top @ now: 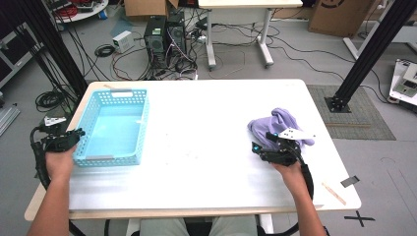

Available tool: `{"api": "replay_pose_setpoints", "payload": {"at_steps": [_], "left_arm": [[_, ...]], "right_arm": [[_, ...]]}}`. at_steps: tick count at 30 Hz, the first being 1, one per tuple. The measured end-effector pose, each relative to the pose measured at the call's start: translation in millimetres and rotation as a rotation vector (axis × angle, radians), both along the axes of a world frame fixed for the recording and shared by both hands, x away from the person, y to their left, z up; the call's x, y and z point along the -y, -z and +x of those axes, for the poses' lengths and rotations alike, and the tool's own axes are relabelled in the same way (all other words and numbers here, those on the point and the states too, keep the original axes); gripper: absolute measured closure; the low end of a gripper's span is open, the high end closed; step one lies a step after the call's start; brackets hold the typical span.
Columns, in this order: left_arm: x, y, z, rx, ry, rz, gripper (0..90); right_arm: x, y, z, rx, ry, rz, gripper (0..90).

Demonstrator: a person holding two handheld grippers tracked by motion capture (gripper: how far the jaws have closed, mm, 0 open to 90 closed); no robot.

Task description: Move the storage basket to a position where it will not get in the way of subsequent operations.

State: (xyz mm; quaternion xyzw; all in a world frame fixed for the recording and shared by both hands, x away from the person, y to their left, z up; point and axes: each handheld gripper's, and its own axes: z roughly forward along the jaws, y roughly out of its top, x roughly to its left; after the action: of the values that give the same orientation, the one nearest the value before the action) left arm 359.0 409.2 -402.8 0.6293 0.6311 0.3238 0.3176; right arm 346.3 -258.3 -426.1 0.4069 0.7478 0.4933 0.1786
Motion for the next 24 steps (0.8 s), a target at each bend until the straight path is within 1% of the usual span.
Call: {"api": "replay_pose_setpoints", "payload": {"at_steps": [4,5,6,7,8,10,11,13,15,16,17,18,19,20,21,22,23,24], "left_arm": [[1.6,-0.8,1.9,-0.001,-0.001,0.012,81.9],[1.9,-0.7,0.8,0.012,-0.005,0.016,78.0],[1.4,-0.9,-4.9,0.102,0.012,0.01,71.6],[1.4,-0.9,-4.9,0.102,0.012,0.01,66.6],[1.5,-1.6,-7.8,0.142,0.016,0.001,63.1],[2.8,-4.5,-14.4,0.19,0.005,-0.004,62.3],[3.9,-5.7,-17.3,0.201,0.002,0.001,61.8],[5.0,-8.1,-22.2,0.218,0.004,-0.014,60.1],[5.8,-9.9,-27.3,0.243,0.018,-0.062,58.6],[6.9,-11.2,-29.7,0.258,0.028,-0.088,56.2],[8.7,-12.8,-32.7,0.273,0.04,-0.102,56.2],[15.2,-16.3,-38.8,0.302,0.042,-0.106,56.3],[15.2,-16.3,-38.8,0.302,0.042,-0.106,55.9],[19.6,-17.9,-41.7,0.309,0.038,-0.089,55.0],[29.3,-18.9,-45.4,0.336,0.057,-0.085,54.6],[29.3,-18.9,-45.4,0.336,0.057,-0.085,52.6],[34.0,-19.4,-46.7,0.348,0.063,-0.082,49.6],[42.3,-19.6,-47.5,0.376,0.072,-0.113,45.5]], "right_arm": [[0.1,0.3,0.4,0.0,0.0,0.001,23.5],[0.5,0.1,0.2,0.003,0.0,0.003,23.5],[0.8,-0.1,-0.2,0.002,-0.001,0.003,23.5],[1.3,-0.3,-0.2,0.004,-0.001,0.002,23.5],[1.6,-0.5,-0.6,0.001,0.001,0.003,23.5],[1.9,-0.5,-0.5,0.003,0.001,0.003,23.5],[1.6,-0.5,-0.7,0.001,0.002,0.003,23.5],[0.8,-0.5,-1.0,0.004,0.0,-0.002,23.5],[0.4,-0.6,-1.6,0.003,-0.001,-0.002,23.5],[0.0,-1.0,-2.2,0.009,-0.004,-0.004,23.5],[-0.1,-1.2,-2.6,0.008,-0.004,-0.004,23.5],[-0.1,-1.3,-2.6,0.007,-0.004,-0.005,23.5],[-0.1,-1.3,-2.6,0.007,-0.004,-0.005,23.5],[-0.3,-1.1,-1.4,0.014,-0.006,-0.008,23.4],[-0.6,-1.2,-1.4,0.009,-0.007,-0.011,23.4],[-1.2,-1.1,-1.2,0.007,-0.008,-0.009,23.5],[-1.5,-1.1,-0.7,0.008,-0.009,-0.01,23.4],[-1.6,-1.2,-0.5,0.006,-0.009,-0.009,23.5]]}}
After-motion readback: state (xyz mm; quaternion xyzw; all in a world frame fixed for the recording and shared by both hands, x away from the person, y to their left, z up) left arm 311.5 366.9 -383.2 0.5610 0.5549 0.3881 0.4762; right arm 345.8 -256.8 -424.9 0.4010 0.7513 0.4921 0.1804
